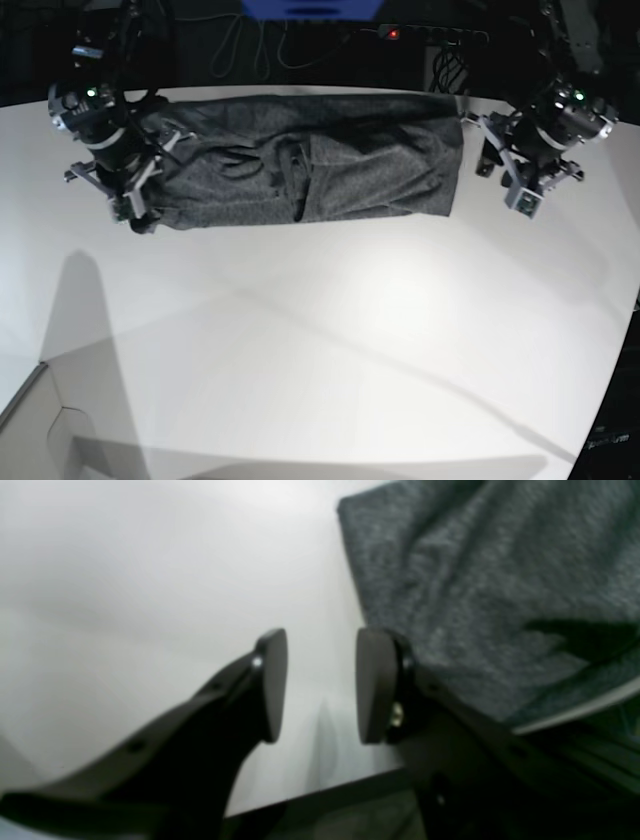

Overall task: Layout the t-shirt on the table in an organized manner, then fold the t-shirt properly
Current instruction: 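Release the bundle and lift the left gripper away, then open the right gripper and withdraw both grippers from the folded shirt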

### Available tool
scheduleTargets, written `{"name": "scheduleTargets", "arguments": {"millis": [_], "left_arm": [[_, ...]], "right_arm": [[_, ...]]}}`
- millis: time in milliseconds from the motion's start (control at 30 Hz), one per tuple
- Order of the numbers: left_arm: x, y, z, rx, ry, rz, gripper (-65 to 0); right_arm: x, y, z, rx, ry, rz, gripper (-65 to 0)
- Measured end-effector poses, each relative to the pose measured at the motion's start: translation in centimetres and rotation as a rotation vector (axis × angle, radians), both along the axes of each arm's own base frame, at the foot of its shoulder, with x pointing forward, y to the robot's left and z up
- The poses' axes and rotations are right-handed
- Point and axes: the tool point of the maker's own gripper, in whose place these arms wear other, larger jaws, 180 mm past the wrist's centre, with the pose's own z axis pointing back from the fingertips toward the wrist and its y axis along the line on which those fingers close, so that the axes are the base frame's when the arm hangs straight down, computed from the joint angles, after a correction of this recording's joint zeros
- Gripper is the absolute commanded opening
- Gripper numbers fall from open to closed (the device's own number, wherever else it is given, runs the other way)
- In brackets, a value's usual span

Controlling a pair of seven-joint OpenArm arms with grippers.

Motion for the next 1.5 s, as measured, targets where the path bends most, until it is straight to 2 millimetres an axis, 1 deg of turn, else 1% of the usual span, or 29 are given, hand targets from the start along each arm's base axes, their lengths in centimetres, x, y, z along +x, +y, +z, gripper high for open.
{"name": "scheduleTargets", "arguments": {"millis": [67,100,167,267,333,433,500,567,600,700,767,900,1000,1067,1133,1200,1333,1500], "left_arm": [[0.5,1.3,0.5,0.017,-0.018,0.033,-42.5],[0.8,1.6,0.6,0.011,-0.030,0.045,-42.5],[0.8,2.1,0.1,-0.003,-0.022,0.065,-42.5],[0.0,3.0,-0.8,0.016,0.023,0.089,-42.5],[0.1,3.0,-0.7,0.012,0.017,0.089,-42.5],[0.2,2.8,-0.6,0.007,0.012,0.087,-42.5],[0.1,2.8,-0.7,0.007,0.014,0.087,-42.5],[0.0,2.8,-0.7,0.008,0.017,0.086,-42.5],[0.0,2.8,-0.8,0.010,0.018,0.079,-42.5],[-0.3,1.8,-0.8,0.015,0.020,-0.023,-42.5],[-0.4,1.7,-0.9,0.023,0.023,-0.036,-42.5],[-0.4,1.8,-0.9,0.025,0.024,-0.036,-42.5],[-0.3,1.9,-0.9,0.030,0.023,-0.035,-42.5],[-0.3,2.6,-0.6,0.026,0.013,-0.007,-42.5],[-0.4,3.9,-0.3,0.042,0.007,0.028,-42.5],[-0.5,4.6,-0.1,0.049,0.004,0.048,-42.5],[-0.7,5.9,0.3,0.060,-0.003,0.087,-42.5],[-0.8,6.2,0.3,0.063,-0.005,0.096,-42.5]], "right_arm": [[-0.2,-1.1,0.1,-0.012,0.003,-0.029,-41.3],[-0.1,-1.5,0.1,-0.016,0.003,-0.042,-38.2],[0.2,-2.2,0.5,-0.019,-0.011,-0.066,-34.1],[0.1,-2.6,0.2,-0.028,0.034,-0.088,-29.8],[0.4,-2.8,0.1,-0.011,0.036,-0.109,-27.1],[1.0,-3.7,-1.2,0.020,0.066,-0.155,-23.5],[0.8,-4.4,-2.1,0.042,0.086,-0.190,-23.2],[0.0,-5.1,-3.6,0.051,0.134,-0.220,-23.1],[-0.5,-5.2,-4.3,0.057,0.160,-0.226,-23.0],[-0.6,-4.9,-5.2,0.082,0.172,-0.227,-22.9],[-0.7,-4.7,-5.7,0.094,0.186,-0.228,-22.9],[-0.8,-4.7,-5.8,0.098,0.189,-0.228,-22.8],[-0.3,-3.7,-5.4,0.171,0.159,-0.222,-22.8],[0.0,-3.2,-5.1,0.212,0.139,-0.214,-22.8],[0.2,-3.0,-4.9,0.225,0.127,-0.184,-22.8],[-0.1,-2.5,-4.9,0.226,0.141,-0.133,-22.9],[-0.6,-2.2,-5.4,0.224,0.188,-0.130,-23.0],[-0.5,-2.0,-5.4,0.229,0.186,-0.130,-23.0]]}}
